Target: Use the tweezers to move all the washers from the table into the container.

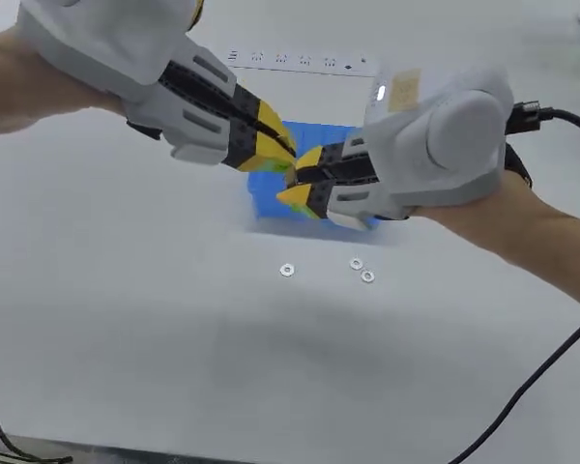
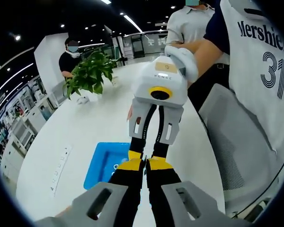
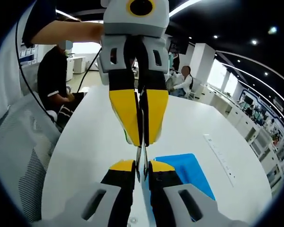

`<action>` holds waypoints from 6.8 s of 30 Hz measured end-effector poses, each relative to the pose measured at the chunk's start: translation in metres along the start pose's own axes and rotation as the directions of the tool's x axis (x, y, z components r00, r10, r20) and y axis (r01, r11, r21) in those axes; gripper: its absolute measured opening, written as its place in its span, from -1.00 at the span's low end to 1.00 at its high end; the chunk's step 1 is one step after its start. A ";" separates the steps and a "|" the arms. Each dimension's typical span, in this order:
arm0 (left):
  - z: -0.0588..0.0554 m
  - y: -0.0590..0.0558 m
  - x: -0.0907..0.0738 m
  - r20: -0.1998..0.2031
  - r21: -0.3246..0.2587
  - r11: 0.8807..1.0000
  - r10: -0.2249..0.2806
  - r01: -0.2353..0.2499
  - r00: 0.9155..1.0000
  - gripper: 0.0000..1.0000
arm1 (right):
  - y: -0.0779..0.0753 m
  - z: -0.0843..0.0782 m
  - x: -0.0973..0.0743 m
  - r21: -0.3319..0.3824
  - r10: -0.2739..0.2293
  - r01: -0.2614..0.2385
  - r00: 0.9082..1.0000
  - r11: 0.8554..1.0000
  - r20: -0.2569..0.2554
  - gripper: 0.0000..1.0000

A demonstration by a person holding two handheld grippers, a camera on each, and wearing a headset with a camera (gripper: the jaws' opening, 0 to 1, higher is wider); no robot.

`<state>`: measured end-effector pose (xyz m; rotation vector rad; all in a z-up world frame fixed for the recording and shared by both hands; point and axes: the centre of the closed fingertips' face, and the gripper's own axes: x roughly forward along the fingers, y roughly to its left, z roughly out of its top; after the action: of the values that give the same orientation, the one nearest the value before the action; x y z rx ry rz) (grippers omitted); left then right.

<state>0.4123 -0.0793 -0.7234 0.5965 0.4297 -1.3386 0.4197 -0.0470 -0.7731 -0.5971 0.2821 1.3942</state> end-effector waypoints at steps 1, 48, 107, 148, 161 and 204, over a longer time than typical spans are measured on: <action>-0.001 -0.002 0.000 0.000 -0.002 1.000 -0.001 0.001 1.000 -0.87 | 0.002 -0.001 0.000 0.001 0.003 -0.003 1.000 1.000 0.001 -0.77; -0.044 -0.031 0.033 -0.007 -0.092 0.994 -0.063 0.062 0.998 -0.87 | 0.037 -0.045 0.030 0.102 0.077 -0.073 0.996 0.992 -0.036 -0.77; -0.058 -0.014 0.045 0.014 -0.152 0.985 -0.079 0.080 0.997 -0.87 | 0.031 -0.059 0.034 0.186 0.074 -0.070 0.997 0.980 -0.019 -0.79; 0.010 0.013 0.005 0.013 0.014 1.000 -0.028 0.027 1.000 -0.87 | -0.016 0.003 -0.008 0.008 -0.038 0.038 0.999 0.999 0.009 -0.80; 0.019 0.057 0.017 0.013 0.085 0.996 -0.014 0.013 1.000 -0.87 | -0.066 -0.005 -0.010 -0.016 -0.098 0.098 0.995 0.995 0.002 -0.80; -0.029 0.087 0.075 -0.020 0.001 0.999 -0.051 0.052 0.998 -0.87 | -0.095 -0.079 0.025 0.102 -0.082 0.089 0.994 0.991 -0.069 -0.77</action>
<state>0.5135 -0.1090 -0.7781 0.6040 0.4634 -1.3830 0.5284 -0.0749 -0.8295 -0.5612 0.3754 1.2712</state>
